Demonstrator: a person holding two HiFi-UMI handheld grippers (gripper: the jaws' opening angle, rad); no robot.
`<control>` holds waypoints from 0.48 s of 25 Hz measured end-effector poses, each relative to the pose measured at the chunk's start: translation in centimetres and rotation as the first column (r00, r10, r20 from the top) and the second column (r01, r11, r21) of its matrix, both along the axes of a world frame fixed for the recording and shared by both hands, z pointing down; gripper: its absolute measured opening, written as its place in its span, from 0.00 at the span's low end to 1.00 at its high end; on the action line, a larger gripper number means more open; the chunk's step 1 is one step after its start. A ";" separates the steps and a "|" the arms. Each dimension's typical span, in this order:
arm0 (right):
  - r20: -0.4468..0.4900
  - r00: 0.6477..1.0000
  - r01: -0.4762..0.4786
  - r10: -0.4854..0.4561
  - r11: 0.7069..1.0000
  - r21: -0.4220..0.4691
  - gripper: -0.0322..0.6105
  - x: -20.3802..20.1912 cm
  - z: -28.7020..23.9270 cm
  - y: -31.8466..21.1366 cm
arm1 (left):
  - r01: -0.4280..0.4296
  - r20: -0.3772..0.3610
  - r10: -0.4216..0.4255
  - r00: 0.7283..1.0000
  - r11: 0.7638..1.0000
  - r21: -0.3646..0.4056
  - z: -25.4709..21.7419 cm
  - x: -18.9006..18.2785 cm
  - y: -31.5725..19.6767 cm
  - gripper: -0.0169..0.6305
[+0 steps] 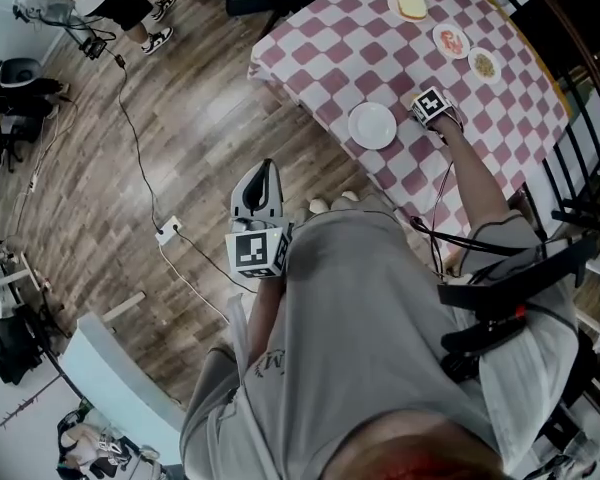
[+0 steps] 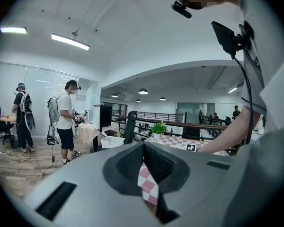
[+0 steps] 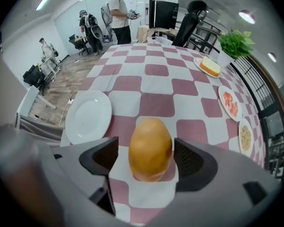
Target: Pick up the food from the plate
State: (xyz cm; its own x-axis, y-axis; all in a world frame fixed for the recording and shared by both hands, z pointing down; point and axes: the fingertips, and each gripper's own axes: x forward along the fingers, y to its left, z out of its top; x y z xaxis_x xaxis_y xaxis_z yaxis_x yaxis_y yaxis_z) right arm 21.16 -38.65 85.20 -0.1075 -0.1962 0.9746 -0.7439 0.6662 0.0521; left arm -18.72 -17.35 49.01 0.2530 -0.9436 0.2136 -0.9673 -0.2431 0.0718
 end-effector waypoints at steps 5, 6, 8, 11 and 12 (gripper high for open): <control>0.081 0.995 -0.061 0.056 0.996 0.062 0.59 -0.6 -3.7 -0.2 | -0.066 -0.018 0.066 0.998 0.997 0.028 -0.3 0.9 -0.9 0.04; 0.095 0.993 -0.072 0.065 0.994 0.077 0.59 -0.7 -4.8 -0.3 | -0.083 -0.026 0.083 0.996 0.996 0.029 -0.2 1.2 -1.1 0.04; 0.126 0.989 -0.091 0.076 0.989 0.117 0.59 -1.2 -7.2 -0.2 | -0.118 -0.046 0.119 0.992 0.993 0.028 0.1 1.8 -1.6 0.04; 0.180 0.980 -0.117 0.083 0.975 0.189 0.59 -2.2 -11.5 0.6 | -0.184 -0.064 0.186 0.980 0.982 0.035 0.6 3.2 -2.7 0.04; 0.198 0.978 -0.114 0.072 0.971 0.210 0.59 -2.9 -13.0 0.9 | -0.199 -0.068 0.201 0.977 0.979 0.037 0.7 3.6 -3.0 0.04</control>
State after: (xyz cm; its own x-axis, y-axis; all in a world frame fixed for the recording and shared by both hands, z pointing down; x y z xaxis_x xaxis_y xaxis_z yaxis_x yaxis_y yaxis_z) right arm 18.24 -37.78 72.23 -0.2552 -0.4202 0.8708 -0.8125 0.5814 0.0424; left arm -15.09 -20.30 49.67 0.4505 -0.8781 0.1611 -0.8917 -0.4340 0.1284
